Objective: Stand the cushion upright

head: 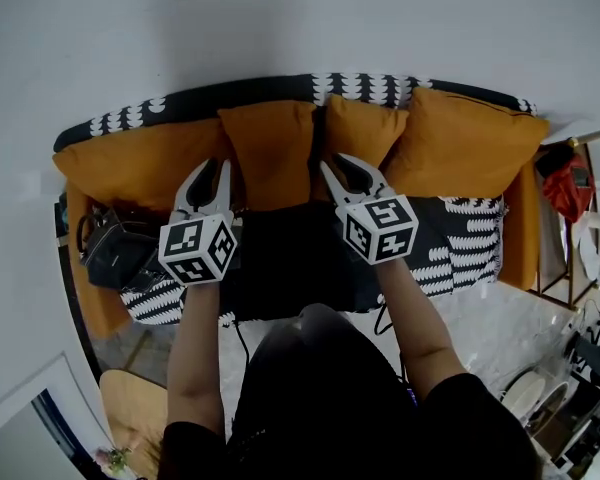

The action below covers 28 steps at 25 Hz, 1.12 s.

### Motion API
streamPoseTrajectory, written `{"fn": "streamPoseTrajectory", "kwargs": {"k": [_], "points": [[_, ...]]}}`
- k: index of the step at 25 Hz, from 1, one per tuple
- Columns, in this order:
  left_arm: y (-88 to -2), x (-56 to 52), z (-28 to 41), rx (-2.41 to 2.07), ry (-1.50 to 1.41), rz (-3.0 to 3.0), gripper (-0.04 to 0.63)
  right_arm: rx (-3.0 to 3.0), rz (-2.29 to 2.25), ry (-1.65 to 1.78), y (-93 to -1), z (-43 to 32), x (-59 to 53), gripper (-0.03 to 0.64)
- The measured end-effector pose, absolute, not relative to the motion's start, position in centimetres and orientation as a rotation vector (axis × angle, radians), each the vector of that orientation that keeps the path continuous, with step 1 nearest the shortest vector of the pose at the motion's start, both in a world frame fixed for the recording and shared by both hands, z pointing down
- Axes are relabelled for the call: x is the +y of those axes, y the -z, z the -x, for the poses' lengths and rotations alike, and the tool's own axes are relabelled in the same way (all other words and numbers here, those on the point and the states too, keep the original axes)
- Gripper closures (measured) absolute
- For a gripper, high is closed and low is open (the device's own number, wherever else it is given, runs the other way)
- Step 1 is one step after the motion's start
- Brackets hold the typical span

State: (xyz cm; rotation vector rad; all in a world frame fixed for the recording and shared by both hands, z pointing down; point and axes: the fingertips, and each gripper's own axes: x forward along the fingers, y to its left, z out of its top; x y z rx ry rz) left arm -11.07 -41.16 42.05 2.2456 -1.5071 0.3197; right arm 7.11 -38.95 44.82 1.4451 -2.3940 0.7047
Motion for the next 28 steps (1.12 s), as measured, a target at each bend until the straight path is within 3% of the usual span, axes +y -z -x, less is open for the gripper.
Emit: {"fn": "streamPoseTrajectory", "kwargs": {"k": [12, 28], "points": [[-37.7, -35.0, 12.9, -1.544, -0.296, -2.280, 0.584, -2.390, -1.510, -0.633, -40.4, -7.0, -34.3, 0.618], [-34.6, -27.5, 13.9, -1.488, -0.321, -2.329, 0.588, -2.358, -1.608, -0.622, -36.2, -7.0, -27.1, 0.621]]}}
